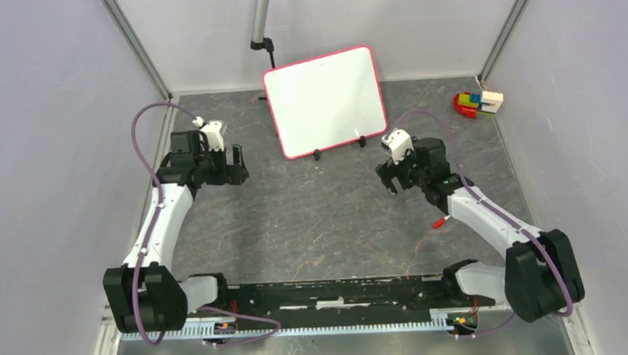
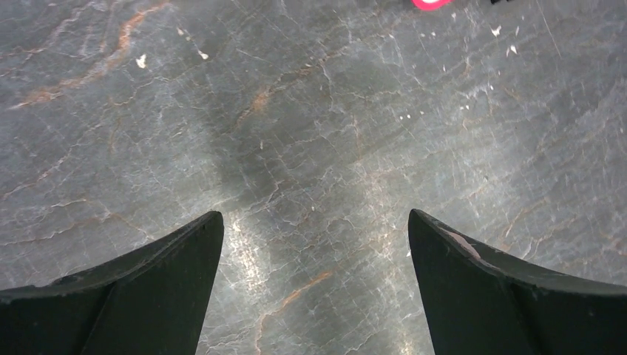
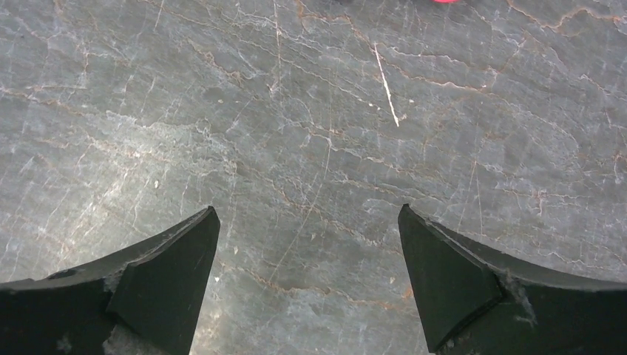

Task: Write a sentence on the whiteboard
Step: Move the whiteboard to the center of the board.

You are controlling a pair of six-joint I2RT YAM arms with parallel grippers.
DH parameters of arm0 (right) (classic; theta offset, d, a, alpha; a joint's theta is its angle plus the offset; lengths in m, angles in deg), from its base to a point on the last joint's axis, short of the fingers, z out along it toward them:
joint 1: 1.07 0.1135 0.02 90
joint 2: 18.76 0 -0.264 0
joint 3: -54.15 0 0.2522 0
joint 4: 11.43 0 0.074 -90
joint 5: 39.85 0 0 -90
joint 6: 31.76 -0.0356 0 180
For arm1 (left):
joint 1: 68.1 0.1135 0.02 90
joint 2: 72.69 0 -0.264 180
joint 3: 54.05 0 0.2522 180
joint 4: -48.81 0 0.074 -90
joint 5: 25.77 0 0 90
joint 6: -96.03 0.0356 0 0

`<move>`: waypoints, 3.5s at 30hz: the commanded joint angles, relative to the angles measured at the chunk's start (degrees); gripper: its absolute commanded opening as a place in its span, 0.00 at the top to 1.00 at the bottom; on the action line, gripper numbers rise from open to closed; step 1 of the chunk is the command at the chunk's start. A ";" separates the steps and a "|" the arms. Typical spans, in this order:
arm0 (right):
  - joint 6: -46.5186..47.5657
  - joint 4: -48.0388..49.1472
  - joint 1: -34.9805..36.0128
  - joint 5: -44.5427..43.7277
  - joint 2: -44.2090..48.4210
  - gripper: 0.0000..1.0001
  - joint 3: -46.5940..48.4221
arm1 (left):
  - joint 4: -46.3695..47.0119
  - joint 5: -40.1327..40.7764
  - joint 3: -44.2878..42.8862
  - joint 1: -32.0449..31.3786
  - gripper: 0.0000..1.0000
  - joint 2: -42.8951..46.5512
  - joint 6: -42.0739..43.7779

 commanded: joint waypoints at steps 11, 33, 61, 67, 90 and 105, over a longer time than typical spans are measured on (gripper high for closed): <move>-7.91 8.68 7.17 -13.12 -20.84 0.07 18.27 | 4.52 5.51 -0.14 0.09 0.00 2.77 -7.84; -14.55 5.60 7.45 -17.93 -42.72 0.56 36.27 | 5.53 7.30 -0.10 0.08 0.00 1.93 -8.32; -15.57 1.83 5.98 -15.74 -50.97 0.67 44.35 | 5.57 5.02 0.29 0.08 0.00 3.65 -8.93; -15.57 0.12 5.67 -13.70 -49.85 0.98 42.94 | 5.57 5.78 0.54 0.12 0.00 3.90 -8.93; -18.05 -0.74 6.44 -5.21 -26.29 1.00 11.32 | 5.31 5.02 0.67 0.08 0.00 5.04 -12.70; -19.00 -2.98 14.23 -5.11 -7.79 1.00 -6.06 | 2.74 10.93 -3.65 0.08 0.00 6.79 -15.86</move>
